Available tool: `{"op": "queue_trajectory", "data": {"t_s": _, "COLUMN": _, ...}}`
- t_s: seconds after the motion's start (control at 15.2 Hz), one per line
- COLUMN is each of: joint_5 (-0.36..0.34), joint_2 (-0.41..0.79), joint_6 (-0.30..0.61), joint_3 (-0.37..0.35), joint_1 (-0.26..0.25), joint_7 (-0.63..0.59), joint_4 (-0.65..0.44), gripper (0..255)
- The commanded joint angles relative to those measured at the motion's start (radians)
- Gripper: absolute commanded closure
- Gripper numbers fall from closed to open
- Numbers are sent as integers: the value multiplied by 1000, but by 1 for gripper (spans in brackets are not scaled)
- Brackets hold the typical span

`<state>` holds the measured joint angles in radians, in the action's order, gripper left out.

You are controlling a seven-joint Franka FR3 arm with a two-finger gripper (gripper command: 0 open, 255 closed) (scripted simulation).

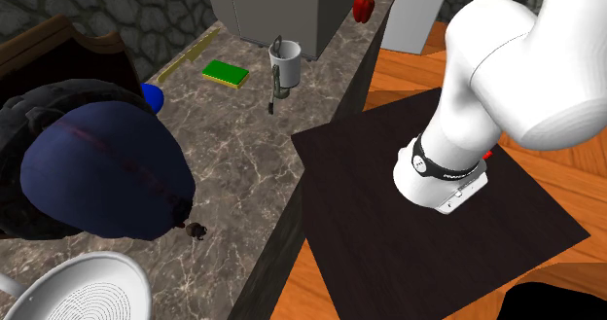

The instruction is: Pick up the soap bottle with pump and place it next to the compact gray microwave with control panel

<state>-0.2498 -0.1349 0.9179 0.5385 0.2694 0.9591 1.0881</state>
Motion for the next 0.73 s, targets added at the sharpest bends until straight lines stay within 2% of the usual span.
{"op": "queue_trajectory", "data": {"t_s": 0.0, "joint_5": -18, "joint_2": -19, "joint_6": 16, "joint_3": 31, "joint_1": 20, "joint_7": 60, "joint_4": 20, "gripper": 255}}
{"op": "queue_trajectory", "data": {"t_s": 0.4, "joint_5": -41, "joint_2": -20, "joint_6": 46, "joint_3": 144, "joint_1": 79, "joint_7": 242, "joint_4": 14, "gripper": 255}}
{"op": "queue_trajectory", "data": {"t_s": 0.66, "joint_5": -20, "joint_2": 22, "joint_6": 68, "joint_3": 250, "joint_1": 129, "joint_7": 387, "joint_4": -25, "gripper": 255}}
